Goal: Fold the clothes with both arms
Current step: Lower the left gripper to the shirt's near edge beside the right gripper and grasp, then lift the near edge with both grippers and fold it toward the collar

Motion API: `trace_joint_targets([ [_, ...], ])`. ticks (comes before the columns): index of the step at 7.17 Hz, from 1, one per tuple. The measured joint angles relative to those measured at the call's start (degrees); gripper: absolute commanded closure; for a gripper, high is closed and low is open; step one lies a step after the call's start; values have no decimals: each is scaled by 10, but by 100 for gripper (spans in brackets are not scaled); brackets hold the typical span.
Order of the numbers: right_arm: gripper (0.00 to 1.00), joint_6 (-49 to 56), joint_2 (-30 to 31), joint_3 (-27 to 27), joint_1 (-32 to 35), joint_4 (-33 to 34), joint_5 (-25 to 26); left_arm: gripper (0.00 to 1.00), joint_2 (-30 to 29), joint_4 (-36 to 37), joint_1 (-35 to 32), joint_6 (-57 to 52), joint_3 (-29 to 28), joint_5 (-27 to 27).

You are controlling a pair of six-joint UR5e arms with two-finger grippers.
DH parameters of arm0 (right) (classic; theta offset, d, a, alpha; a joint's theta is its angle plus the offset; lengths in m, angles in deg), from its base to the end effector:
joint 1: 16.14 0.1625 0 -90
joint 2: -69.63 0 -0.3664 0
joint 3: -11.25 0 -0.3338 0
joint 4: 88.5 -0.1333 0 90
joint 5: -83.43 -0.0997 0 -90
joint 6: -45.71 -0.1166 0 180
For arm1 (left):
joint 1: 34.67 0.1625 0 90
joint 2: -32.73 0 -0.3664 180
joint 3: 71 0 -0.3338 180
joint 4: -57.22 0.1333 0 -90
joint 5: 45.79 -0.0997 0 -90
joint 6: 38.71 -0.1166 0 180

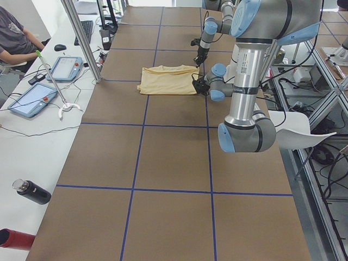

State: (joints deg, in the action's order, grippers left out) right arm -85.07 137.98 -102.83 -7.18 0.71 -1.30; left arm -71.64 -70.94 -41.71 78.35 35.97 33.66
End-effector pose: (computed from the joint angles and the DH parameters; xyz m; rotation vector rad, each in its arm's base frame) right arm -0.4922 -0.2234 0.2716 -0.1435 -0.8310 0.8554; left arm 0.4955 -0.2170 0.2906 -0.0527 1.2423 -0.6297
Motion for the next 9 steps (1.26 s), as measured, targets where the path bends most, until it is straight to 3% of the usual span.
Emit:
trace_joint_targets([
  [3, 100, 0, 0, -4, 1, 0, 1, 100, 7, 3, -3, -1, 40, 2],
  [6, 100, 1, 24, -65, 25, 1, -2, 100, 11, 65, -31, -11, 143, 43],
  [7, 100, 7, 17, -63, 74, -1, -24, 100, -8, 78, -81, -36, 141, 70],
  [9, 100, 58, -60, 29, 180, -6, -102, 100, -75, 84, -186, -100, 53, 125],
])
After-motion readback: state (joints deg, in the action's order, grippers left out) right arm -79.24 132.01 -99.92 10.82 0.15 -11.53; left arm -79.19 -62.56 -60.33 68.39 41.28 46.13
